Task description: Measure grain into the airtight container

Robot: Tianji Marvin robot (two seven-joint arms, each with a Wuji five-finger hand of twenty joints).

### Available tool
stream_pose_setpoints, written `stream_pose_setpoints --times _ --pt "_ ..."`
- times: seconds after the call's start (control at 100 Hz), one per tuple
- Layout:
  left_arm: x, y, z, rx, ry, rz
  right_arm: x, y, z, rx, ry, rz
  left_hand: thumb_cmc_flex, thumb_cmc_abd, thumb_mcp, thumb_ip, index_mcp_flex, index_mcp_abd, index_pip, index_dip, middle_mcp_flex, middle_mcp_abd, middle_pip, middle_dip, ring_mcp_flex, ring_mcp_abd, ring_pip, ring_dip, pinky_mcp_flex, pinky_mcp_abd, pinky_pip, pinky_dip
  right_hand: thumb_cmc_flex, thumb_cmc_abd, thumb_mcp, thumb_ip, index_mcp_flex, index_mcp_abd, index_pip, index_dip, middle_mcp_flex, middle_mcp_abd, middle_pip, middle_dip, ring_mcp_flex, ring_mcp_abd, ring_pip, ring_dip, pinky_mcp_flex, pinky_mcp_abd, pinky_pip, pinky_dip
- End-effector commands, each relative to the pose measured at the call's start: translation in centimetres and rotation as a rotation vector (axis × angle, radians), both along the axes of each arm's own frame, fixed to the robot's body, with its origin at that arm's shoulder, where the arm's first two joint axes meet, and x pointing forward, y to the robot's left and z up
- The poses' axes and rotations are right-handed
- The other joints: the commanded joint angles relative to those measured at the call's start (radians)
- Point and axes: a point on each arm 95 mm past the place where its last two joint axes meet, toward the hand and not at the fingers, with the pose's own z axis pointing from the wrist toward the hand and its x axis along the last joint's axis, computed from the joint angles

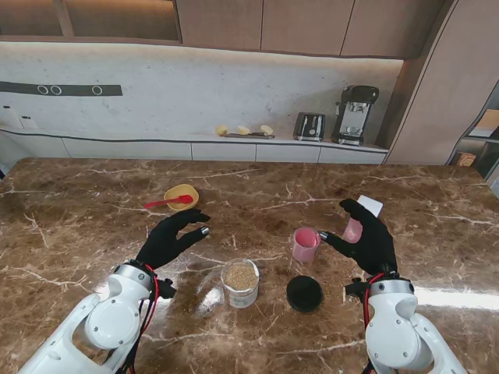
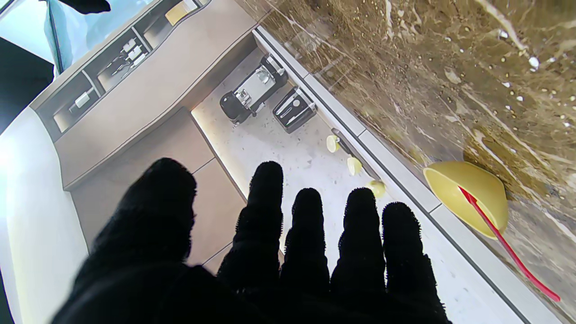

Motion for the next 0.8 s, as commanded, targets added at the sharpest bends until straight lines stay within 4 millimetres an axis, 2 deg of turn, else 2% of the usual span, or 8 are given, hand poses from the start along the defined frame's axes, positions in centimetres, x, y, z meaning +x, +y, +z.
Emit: stream_pose_setpoints --times 0.0,0.03,0.13,0.38,0.46,0.5,0.62,0.79 --pt "-0.1 -0.1 -0.7 -0.007 0.02 -0.009 0.9 -0.7 1.3 -0.036 -0.005 0.002 -0.056 -0.031 0.12 0.045 -0.027 -0.022 -0.025 -0.024 -0.043 -0.036 -0.014 -0.016 -0.032 -0.057 -0.029 -0.016 -0.008 -0.061 -0.015 -0.017 0.005 -0.016 -0.007 0.038 0.02 0.008 -0.035 -0.035 0.028 0.004 -0.029 -0.027 -0.007 -0.01 -0.035 -0.041 0.005 -0.042 -0.032 -0.033" --pt "0.0 -0.1 -0.8 -0.012 0.023 -0.01 1.1 -1.0 1.6 -0.053 -0.002 0.004 -0.084 -0.045 0.199 0.06 -0.031 -0.023 -0.022 -0.023 -0.045 -0.037 -0.015 -0.016 -0.035 -0.058 -0.031 -0.018 -0.01 -0.062 -0.014 -0.017 0.006 -0.017 -0.006 0.039 0.017 0.009 -0.039 -0.041 0.029 0.003 -0.034 -0.031 -0.009 -0.011 -0.041 -0.046 0.005 -0.046 -0.035 -0.038" --pt "0.1 0.0 -1.1 -0.021 0.036 -0.019 1.9 -1.9 2.7 -0.109 0.006 0.011 -0.108 -0.065 0.315 0.082 -0.043 -0.028 -0.025 -0.025 -0.057 -0.041 -0.02 -0.019 -0.048 -0.064 -0.038 -0.023 -0.016 -0.064 -0.025 -0.022 0.012 -0.019 -0.006 0.04 0.014 0.013 -0.054 -0.071 0.028 0.005 -0.056 -0.049 -0.013 -0.014 -0.073 -0.07 0.002 -0.055 -0.051 -0.066" --pt "0.5 0.3 -1.6 -0.039 0.055 -0.028 4.1 -4.4 5.2 -0.268 0.067 0.014 -0.102 -0.136 0.569 0.109 -0.036 -0.04 -0.009 -0.01 -0.062 -0.043 -0.022 -0.021 -0.053 -0.069 -0.043 -0.026 -0.018 -0.06 -0.029 -0.024 0.078 -0.032 -0.008 0.038 -0.013 0.022 -0.093 -0.123 -0.007 0.003 -0.105 -0.083 -0.045 -0.024 -0.116 -0.101 -0.018 -0.051 -0.066 -0.094" --pt "0.6 0.3 -1.7 -0.032 0.062 -0.027 4.8 -5.3 5.7 -0.34 0.132 0.021 -0.092 -0.165 0.62 0.094 -0.046 -0.039 -0.007 -0.008 -0.071 -0.046 -0.023 -0.021 -0.06 -0.074 -0.045 -0.028 -0.022 -0.058 -0.035 -0.027 0.094 -0.03 -0.023 0.03 -0.048 0.037 -0.128 -0.156 -0.07 0.009 -0.152 -0.114 -0.085 -0.014 -0.139 -0.115 -0.033 -0.036 -0.07 -0.099" --pt "0.7 0.3 -1.8 -0.034 0.063 -0.023 5.2 -5.7 5.9 -0.379 0.164 0.028 -0.098 -0.176 0.65 0.076 -0.048 -0.039 -0.003 -0.007 -0.07 -0.045 -0.02 -0.019 -0.058 -0.072 -0.044 -0.027 -0.02 -0.057 -0.034 -0.026 0.099 -0.031 -0.025 0.029 -0.069 0.051 -0.14 -0.163 -0.097 0.019 -0.164 -0.12 -0.109 0.0 -0.149 -0.119 -0.045 -0.033 -0.075 -0.1" --pt "0.7 0.2 -2.1 -0.043 0.068 -0.018 6.5 -6.7 6.1 -0.472 0.235 0.04 -0.092 -0.191 0.658 0.068 -0.056 -0.041 -0.007 -0.01 -0.075 -0.046 -0.023 -0.021 -0.064 -0.073 -0.047 -0.028 -0.023 -0.054 -0.036 -0.027 0.09 -0.025 -0.035 0.023 -0.131 0.072 -0.176 -0.183 -0.182 0.041 -0.195 -0.134 -0.176 0.029 -0.177 -0.132 -0.063 -0.022 -0.088 -0.105" --pt "0.7 0.2 -2.1 -0.044 0.075 -0.025 8.2 -7.7 5.7 -0.502 0.386 0.068 -0.104 -0.189 0.653 0.052 -0.061 -0.041 -0.01 -0.012 -0.08 -0.046 -0.026 -0.022 -0.066 -0.075 -0.049 -0.029 -0.026 -0.05 -0.039 -0.028 0.053 -0.006 -0.047 0.021 -0.248 0.111 -0.232 -0.2 -0.302 0.078 -0.229 -0.151 -0.253 0.07 -0.215 -0.156 -0.084 -0.003 -0.108 -0.111"
